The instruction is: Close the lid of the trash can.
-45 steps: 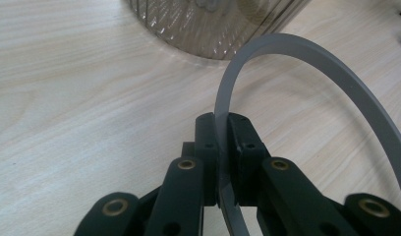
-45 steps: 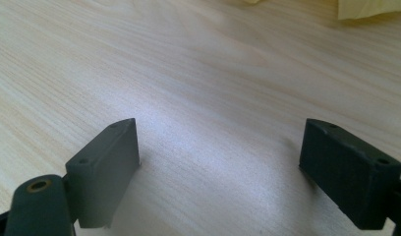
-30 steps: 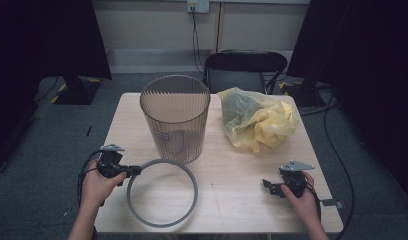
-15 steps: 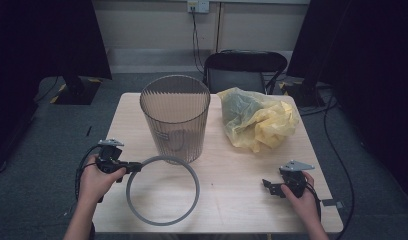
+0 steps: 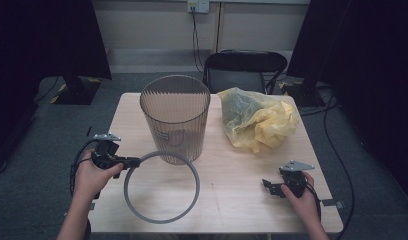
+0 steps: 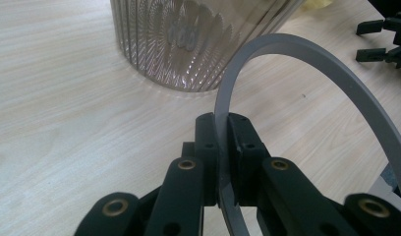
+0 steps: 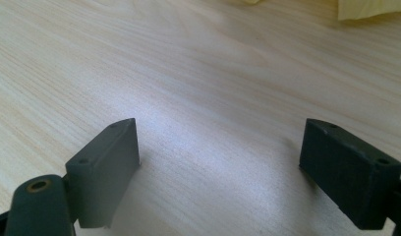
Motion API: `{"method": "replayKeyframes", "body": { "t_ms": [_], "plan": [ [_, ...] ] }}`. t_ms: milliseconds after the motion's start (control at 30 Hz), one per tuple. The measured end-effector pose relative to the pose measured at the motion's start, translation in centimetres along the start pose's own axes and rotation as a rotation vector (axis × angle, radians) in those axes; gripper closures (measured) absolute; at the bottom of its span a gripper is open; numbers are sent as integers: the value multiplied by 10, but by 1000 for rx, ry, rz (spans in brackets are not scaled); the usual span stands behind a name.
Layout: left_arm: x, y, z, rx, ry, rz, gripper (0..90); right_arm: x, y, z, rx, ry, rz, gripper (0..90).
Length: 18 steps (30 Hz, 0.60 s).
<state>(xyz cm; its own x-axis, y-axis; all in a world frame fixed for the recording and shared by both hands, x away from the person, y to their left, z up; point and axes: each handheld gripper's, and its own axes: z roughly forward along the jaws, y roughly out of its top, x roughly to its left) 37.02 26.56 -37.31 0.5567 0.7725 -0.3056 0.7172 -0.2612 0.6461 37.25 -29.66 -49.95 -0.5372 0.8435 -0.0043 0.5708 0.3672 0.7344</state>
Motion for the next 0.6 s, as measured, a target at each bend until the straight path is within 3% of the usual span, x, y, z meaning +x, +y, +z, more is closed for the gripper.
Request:
{"method": "replayKeyframes", "body": {
  "t_ms": [600],
  "plan": [
    [-7,17,-33,-24,-8,-3,840,0,0,0,0,0,0,141]
  ]
}}
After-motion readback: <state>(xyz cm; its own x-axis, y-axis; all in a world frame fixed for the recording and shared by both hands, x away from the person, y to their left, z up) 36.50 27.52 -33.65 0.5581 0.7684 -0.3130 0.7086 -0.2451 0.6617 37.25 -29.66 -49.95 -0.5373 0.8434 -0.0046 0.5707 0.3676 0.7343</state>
